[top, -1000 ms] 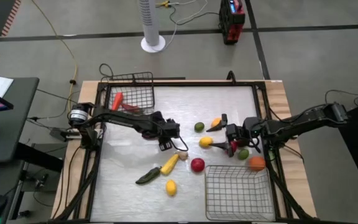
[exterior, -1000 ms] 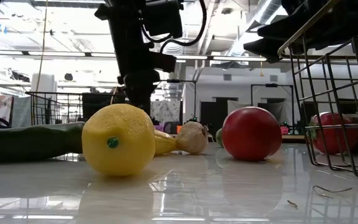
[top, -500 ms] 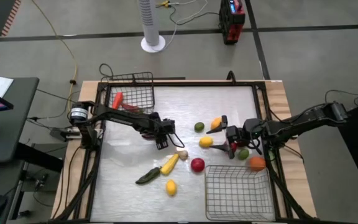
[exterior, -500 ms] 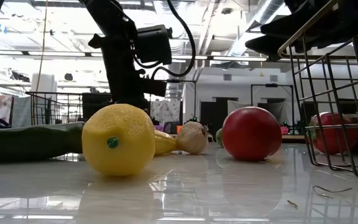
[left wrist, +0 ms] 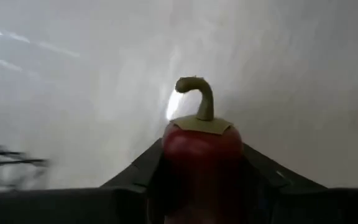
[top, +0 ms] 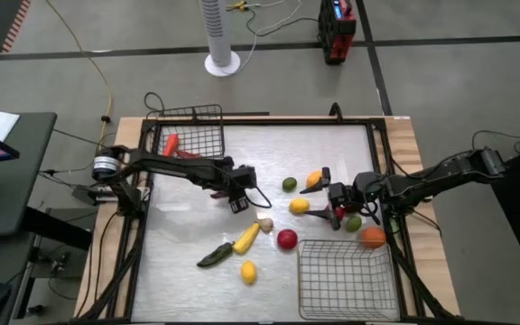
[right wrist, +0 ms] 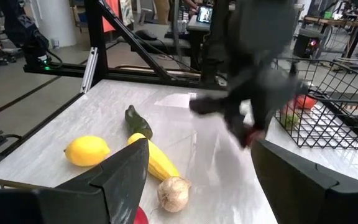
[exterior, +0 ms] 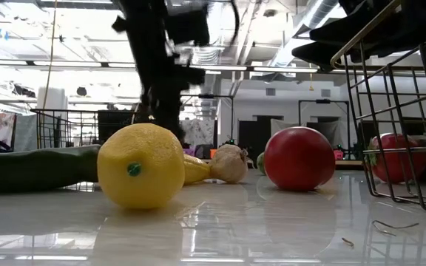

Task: Sort produce into baskets
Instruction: Put the red bell pepper into the black wire basket, then put the green bell pepper into the black wire basket

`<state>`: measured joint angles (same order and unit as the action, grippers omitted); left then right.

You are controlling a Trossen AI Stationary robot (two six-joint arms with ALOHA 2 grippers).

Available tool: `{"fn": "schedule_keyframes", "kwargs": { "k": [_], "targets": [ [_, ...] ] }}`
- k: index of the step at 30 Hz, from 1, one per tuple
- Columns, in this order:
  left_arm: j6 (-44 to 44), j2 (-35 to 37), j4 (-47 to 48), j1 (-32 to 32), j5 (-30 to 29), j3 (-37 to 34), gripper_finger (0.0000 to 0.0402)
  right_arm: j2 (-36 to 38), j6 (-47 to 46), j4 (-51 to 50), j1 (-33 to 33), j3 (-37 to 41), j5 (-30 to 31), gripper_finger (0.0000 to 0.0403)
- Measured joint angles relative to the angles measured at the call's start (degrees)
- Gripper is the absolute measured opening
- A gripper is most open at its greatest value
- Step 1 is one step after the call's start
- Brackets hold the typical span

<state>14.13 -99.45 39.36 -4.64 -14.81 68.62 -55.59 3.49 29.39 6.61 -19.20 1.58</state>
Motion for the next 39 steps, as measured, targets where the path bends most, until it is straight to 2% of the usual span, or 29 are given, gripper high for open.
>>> {"fn": "schedule_keyframes", "kwargs": {
  "k": [5, 11, 14, 18, 21, 26, 28, 30, 32, 39],
  "targets": [
    [-0.56, 9.69, 3.66, -1.01, -14.13, 2.1, 0.0137, 0.0, -0.36, -0.04, 0.0, 0.0, 0.06, 0.0311],
    [7.31, 21.58, 9.92, -6.74, -30.16, -0.08, 0.0147, 0.01, -0.42, 0.43, 0.0, 0.02, 0.05, 0.0311],
    [8.66, 25.16, 11.7, -12.21, -33.55, -2.43, 0.0149, 0.0, -0.42, 1.37, 0.0, 0.02, 0.05, 0.0311],
    [7.1, 27.17, 10.91, -19.8, -30.07, -3.74, 0.0162, 0.0, -0.44, 2.65, 0.0, 0.02, 0.05, 0.0311],
    [4.11, 27.64, 10.18, -23.5, -26.07, -3.72, 0.0188, 0.01, -0.44, 2.87, 0.0, 0.02, 0.05, 0.0311],
    [0.53, 27.93, 9.88, -25.01, -22.98, -3.66, 0.0234, 0.02, -0.45, 2.51, 0.0, 0.02, 0.05, 0.0311],
    [0.52, 27.93, 10.01, -24.14, -16.23, -3.0, 0.0246, 0.02, -0.44, 2.28, 0.0, 0.02, 0.05, 0.0311],
    [0.75, 27.95, 9.04, -21.51, -7.07, -2.4, 0.025, 0.02, -0.39, 2.09, 0.0, 0.02, 0.03, 0.0311],
    [2.92, 27.92, 7.31, -16.65, -1.91, -2.39, 0.025, 0.0, -0.22, 1.67, 0.0, 0.02, 0.03, 0.0311],
    [12.45, 27.43, 6.28, 4.19, -0.76, -2.39, 0.0241, 0.02, -0.2, 0.89, 0.13, 0.02, 0.02, 0.0311]
  ]
}}
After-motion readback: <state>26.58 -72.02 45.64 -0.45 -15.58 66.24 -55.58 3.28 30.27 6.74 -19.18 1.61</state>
